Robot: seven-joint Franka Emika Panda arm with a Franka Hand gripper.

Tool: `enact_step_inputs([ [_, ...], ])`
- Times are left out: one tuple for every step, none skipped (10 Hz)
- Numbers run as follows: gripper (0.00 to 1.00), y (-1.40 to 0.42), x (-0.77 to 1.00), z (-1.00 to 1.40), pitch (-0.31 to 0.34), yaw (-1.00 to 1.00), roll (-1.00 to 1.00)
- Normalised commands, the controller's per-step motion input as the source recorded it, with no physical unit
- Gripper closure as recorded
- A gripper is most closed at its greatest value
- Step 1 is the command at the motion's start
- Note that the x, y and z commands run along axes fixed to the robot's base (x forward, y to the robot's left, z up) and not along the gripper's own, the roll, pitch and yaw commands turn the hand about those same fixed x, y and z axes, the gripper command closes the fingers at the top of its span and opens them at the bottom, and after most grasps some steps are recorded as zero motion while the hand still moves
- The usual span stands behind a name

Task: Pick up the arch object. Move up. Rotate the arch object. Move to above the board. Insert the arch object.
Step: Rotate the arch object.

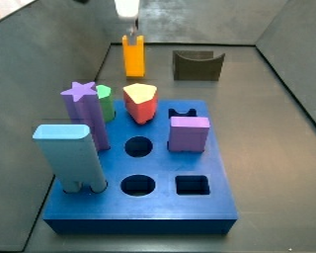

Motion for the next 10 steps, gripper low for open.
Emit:
enact_step_inputs([
  [0.00,0.01,-0.02,0.50,0.043,-0.01,0.05],
  [0.00,0.01,-0.02,0.27,0.051,-0.01,0.06],
  [0.00,0.00,0.00,0.00,0.000,1.00,0.00],
  [0.00,-0.01,0.01,-0.10,0.000,1.00,0.00],
  [0.00,-0.01,0.03,-0.09,-0.002,1.00,0.00],
  [0.00,-0.01,0.04,-0.06,-0.005,1.00,0.00],
  [0.00,-0.01,0.04,-0.04,-0.006,1.00,0.00],
  [0.00,-0.01,0.04,-0.04,-0.007,1.00,0.00],
  [0.00,-0.01,0.04,-0.04,-0.007,1.00,0.00],
  [0.00,-0.01,0.04,-0.04,-0.008,1.00,0.00],
])
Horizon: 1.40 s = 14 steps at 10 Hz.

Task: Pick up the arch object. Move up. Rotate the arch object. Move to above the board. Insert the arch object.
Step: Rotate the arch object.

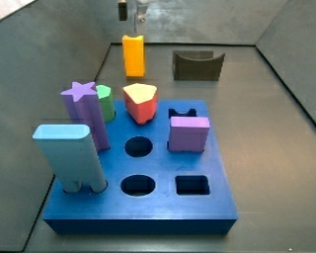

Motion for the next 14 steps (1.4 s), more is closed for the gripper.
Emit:
enact_step_inputs([
  [0.00,-0.01,0.04,-0.04,-0.009,1.00,0.00],
  [0.00,-0.01,0.04,-0.04,-0.010,1.00,0.00],
  [0.00,-0.01,0.04,-0.03,-0.011,1.00,0.00],
  [0.00,-0.01,0.04,-0.03,-0.012,1.00,0.00],
  [0.00,-0.01,0.04,-0.03,-0.013,1.00,0.00],
  [0.00,-0.01,0.04,-0.03,-0.014,1.00,0.00],
  [0.00,-0.01,0.04,-0.03,-0.016,1.00,0.00],
  [0.00,-0.01,0.04,-0.03,-0.018,1.00,0.00],
  [0.00,-0.01,0.04,-0.03,-0.022,1.00,0.00],
  [0.00,0.00,0.04,-0.03,-0.025,1.00,0.00],
  [0.00,-0.01,0.04,-0.03,-0.034,1.00,0.01],
  [0.00,-0.01,0.04,-0.03,-0.036,0.90,0.01],
  [0.00,-0.01,0.04,-0.04,-0.035,0.48,0.01],
  [0.00,-0.01,0.04,-0.04,-0.035,0.34,0.01],
])
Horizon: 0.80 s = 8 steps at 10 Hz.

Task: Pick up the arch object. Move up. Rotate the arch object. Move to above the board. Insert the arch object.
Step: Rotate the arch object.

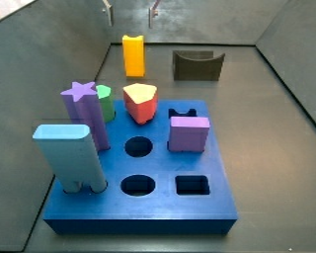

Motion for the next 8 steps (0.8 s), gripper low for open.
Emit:
enact_step_inputs([
  [0.00,0.00,0.00,-1.00,0.000,0.00,0.00],
  [0.00,0.00,0.00,-1.00,-0.002,-0.04,0.00],
  [0.00,0.00,0.02,-1.00,-0.023,-0.05,-0.01],
  [0.00,0.00,0.02,-1.00,-0.034,-0.04,-0.01],
  [0.00,0.00,0.02,-0.94,-0.042,-0.03,-0.02],
  [0.00,0.00,0.02,-0.87,-0.044,-0.03,-0.03],
  [0.00,0.00,0.02,-0.69,-0.050,-0.02,-0.04],
  [0.00,0.00,0.02,-0.62,-0.050,-0.02,-0.05],
])
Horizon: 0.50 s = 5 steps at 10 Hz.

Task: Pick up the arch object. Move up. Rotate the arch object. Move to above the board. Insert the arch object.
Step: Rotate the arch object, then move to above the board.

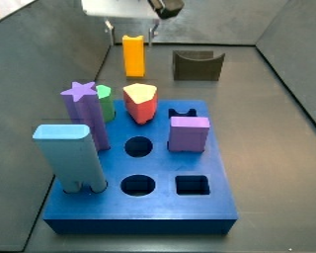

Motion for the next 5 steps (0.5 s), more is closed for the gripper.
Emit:
enact_step_inputs([
  [0.00,0.00,0.03,-0.44,-0.050,-0.01,-0.06],
  [0.00,0.00,0.03,-0.38,-0.050,0.00,-0.07],
  [0.00,0.00,0.03,-0.25,-0.048,0.00,-0.08],
  [1.00,0.00,0.00,0.00,0.000,0.00,0.00],
  [1.00,0.19,-0.33,1.00,0.020,-0.03,-0.32],
])
